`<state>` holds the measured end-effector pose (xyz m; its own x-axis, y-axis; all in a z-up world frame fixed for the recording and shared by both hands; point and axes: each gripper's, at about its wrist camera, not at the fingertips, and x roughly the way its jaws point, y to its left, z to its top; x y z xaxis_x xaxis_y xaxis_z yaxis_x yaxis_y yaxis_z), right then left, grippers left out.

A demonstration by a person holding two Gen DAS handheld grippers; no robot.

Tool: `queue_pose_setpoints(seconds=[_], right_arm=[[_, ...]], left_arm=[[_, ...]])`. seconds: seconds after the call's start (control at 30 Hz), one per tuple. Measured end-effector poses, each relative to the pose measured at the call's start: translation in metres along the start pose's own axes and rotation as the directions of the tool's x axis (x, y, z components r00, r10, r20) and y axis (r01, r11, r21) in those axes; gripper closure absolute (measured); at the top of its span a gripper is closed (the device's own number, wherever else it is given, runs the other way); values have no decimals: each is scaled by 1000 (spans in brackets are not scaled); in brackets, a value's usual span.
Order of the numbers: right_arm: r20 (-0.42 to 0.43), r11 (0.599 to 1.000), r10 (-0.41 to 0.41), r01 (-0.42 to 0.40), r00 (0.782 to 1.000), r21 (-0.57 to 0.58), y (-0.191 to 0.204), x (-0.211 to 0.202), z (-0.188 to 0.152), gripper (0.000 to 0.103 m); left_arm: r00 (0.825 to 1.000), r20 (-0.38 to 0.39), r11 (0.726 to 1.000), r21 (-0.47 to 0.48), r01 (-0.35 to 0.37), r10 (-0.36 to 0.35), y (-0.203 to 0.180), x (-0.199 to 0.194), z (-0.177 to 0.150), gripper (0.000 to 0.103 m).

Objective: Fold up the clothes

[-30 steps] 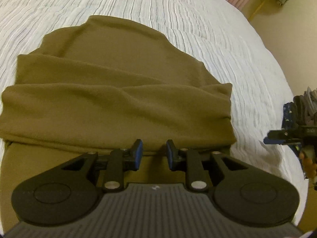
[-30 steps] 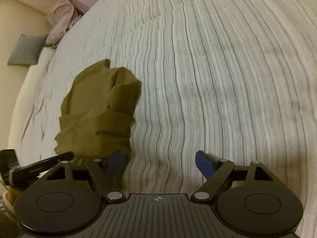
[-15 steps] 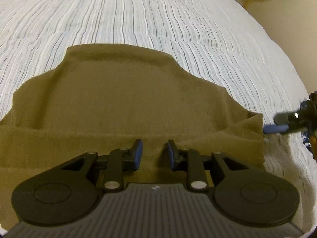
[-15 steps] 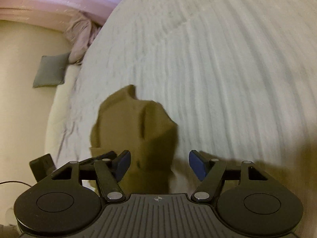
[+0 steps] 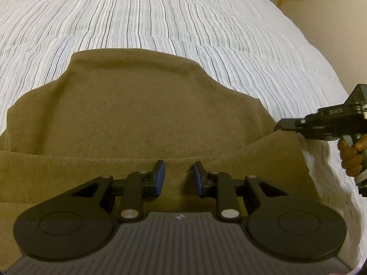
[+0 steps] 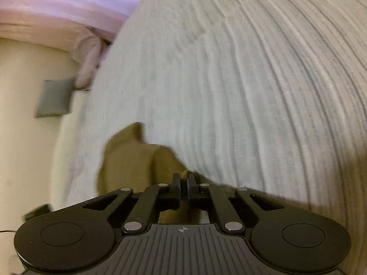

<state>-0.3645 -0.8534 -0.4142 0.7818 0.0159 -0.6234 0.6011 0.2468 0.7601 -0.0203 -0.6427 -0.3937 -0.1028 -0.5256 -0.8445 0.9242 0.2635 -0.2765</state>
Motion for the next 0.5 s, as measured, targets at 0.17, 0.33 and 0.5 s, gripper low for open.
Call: queue_pose_setpoints(seconds=[0.17, 0.33, 0.5], right_arm=[[111, 995, -96, 100, 989, -26, 18, -25, -11, 67], [101, 983, -73, 89, 992, -163, 57, -59, -70, 57], [75, 920, -89, 111, 993, -377, 86, -34, -122, 81]], left_arm=[[1000, 6, 1000, 4, -10, 10, -1, -7, 0, 81], [999, 20, 1000, -14, -27, 28, 5, -19, -7, 81], [999, 21, 998, -34, -43, 44, 13, -31, -20, 81]])
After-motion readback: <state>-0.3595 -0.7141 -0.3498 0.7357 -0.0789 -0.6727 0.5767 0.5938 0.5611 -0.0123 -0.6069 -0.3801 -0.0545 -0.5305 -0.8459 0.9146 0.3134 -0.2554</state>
